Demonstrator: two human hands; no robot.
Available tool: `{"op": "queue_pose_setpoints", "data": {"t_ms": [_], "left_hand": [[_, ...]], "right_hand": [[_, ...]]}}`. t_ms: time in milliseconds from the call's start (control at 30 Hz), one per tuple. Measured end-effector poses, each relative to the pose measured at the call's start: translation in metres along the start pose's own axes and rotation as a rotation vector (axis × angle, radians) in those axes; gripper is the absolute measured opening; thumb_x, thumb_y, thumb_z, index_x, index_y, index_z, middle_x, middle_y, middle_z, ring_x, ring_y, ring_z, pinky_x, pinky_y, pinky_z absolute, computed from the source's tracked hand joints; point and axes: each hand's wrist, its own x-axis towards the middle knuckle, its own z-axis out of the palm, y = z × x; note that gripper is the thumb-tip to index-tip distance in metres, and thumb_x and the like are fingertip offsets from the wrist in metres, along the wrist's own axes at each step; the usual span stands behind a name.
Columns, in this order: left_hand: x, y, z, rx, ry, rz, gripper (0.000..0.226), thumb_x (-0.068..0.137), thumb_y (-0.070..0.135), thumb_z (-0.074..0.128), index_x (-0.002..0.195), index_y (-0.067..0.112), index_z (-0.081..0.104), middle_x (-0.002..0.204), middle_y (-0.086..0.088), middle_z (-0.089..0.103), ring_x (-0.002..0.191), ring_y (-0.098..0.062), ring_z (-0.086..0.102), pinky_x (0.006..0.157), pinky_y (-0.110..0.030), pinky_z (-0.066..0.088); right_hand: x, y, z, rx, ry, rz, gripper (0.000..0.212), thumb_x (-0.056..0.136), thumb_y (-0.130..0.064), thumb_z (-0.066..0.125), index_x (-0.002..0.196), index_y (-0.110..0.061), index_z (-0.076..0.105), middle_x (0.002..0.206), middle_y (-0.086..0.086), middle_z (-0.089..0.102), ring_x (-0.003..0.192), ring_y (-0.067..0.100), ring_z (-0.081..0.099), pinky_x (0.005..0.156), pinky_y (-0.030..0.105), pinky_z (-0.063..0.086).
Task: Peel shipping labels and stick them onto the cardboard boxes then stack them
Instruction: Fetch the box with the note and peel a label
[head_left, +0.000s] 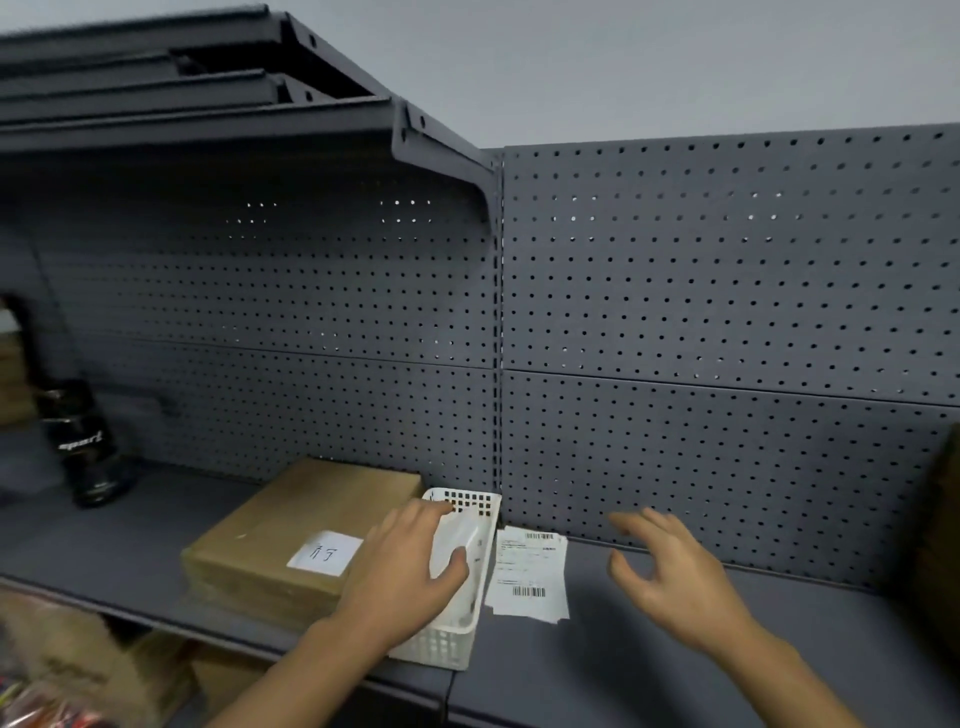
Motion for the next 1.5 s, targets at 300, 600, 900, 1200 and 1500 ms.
{"op": "queue_pose_setpoints", "data": {"t_ms": [300,600,900,1200,1500], "left_hand": [[0.001,-0.097,-0.027,0.042,-0.017,-0.147,0.054,0.093,0.052,0.050,0.142,0.027,0.051,0.131,0.011,0.056,0.120,-0.012,0.051,0.103,-0.035,0.044],[0.010,-0.192,-0.054,0.065,-0.011,-0.254,0.083,0.077,0.069,0.031,0.142,0.023,0.056,0.137,0.003,0.059,0.124,-0.022,0.055,0.103,-0.038,0.045],[0.024,-0.262,-0.051,0.031,-0.076,-0.355,0.060,0.092,0.055,0.054,0.143,0.024,0.055,0.135,0.001,0.058,0.123,-0.023,0.055,0.099,-0.038,0.047],[0.037,-0.298,-0.047,-0.124,-0.123,-0.549,0.061,0.100,0.063,0.040,0.150,0.029,0.045,0.146,-0.006,0.057,0.128,-0.031,0.059,0.100,-0.042,0.050],[0.034,-0.304,-0.041,-0.302,-0.238,-0.678,0.048,0.100,0.061,0.043,0.109,0.021,0.068,0.111,-0.004,0.073,0.093,-0.014,0.066,0.090,-0.034,0.055]], "right_hand": [[0.037,-0.088,0.064,0.150,-0.083,-0.082,0.041,0.096,-0.043,0.057,0.135,-0.032,0.060,0.120,-0.019,0.059,0.122,0.007,0.050,0.099,0.032,0.047],[0.070,-0.175,0.126,0.257,-0.177,-0.132,0.056,0.088,-0.059,0.047,0.140,-0.039,0.053,0.129,-0.022,0.053,0.125,0.002,0.046,0.100,0.028,0.046],[0.091,-0.223,0.173,0.325,-0.249,-0.051,0.056,0.094,-0.041,0.056,0.147,-0.024,0.049,0.135,-0.015,0.045,0.118,0.004,0.052,0.101,0.021,0.044],[0.098,-0.249,0.203,0.315,-0.421,0.170,0.079,0.094,-0.040,0.051,0.159,-0.016,0.013,0.167,0.015,0.010,0.140,0.029,0.045,0.106,0.033,0.041],[0.101,-0.263,0.209,0.448,-0.549,0.419,0.104,0.098,-0.040,0.055,0.158,-0.012,-0.025,0.166,0.017,-0.030,0.153,0.030,0.029,0.116,0.031,0.029]]}}
